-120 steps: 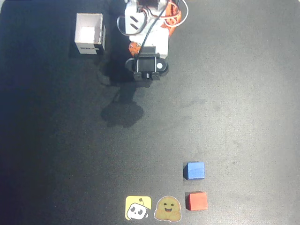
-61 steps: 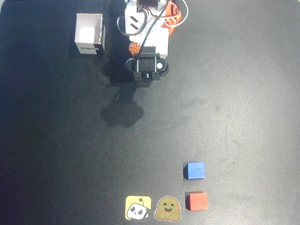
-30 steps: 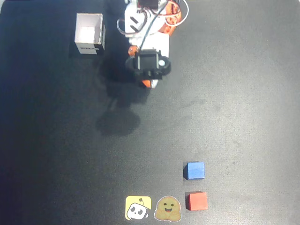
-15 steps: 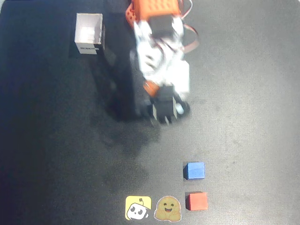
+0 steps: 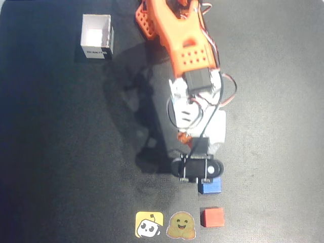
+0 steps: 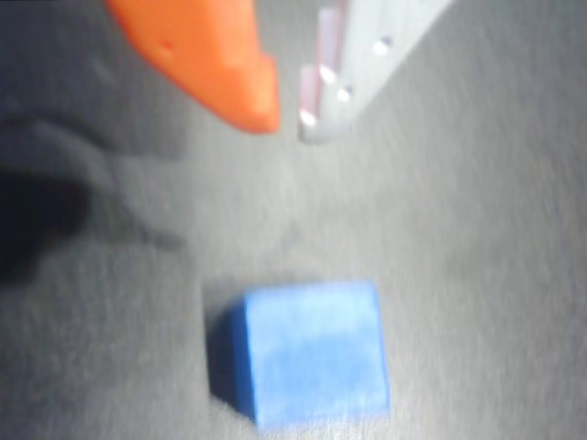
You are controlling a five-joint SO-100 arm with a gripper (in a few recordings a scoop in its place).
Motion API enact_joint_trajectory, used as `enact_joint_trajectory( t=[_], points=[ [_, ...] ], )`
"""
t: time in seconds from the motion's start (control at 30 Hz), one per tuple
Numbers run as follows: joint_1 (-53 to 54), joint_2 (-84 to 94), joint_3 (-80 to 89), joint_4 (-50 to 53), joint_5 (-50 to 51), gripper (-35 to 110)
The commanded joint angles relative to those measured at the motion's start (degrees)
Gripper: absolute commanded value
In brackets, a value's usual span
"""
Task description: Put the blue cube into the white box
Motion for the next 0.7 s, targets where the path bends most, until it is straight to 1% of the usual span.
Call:
enact_joint_trajectory(
  t=[0.0, 0.23, 0.43, 0.67],
  points=[
    [-0.4, -0.3, -3.5, -0.6, 0.4, 1],
    [-0.4, -1.3, -4.2, -0.9, 0.6, 2],
    [-2.2, -3.7, -6.3, -1.1, 4.1, 2],
    [-3.1, -5.5, -7.2, -1.8, 5.3, 4]
  ],
)
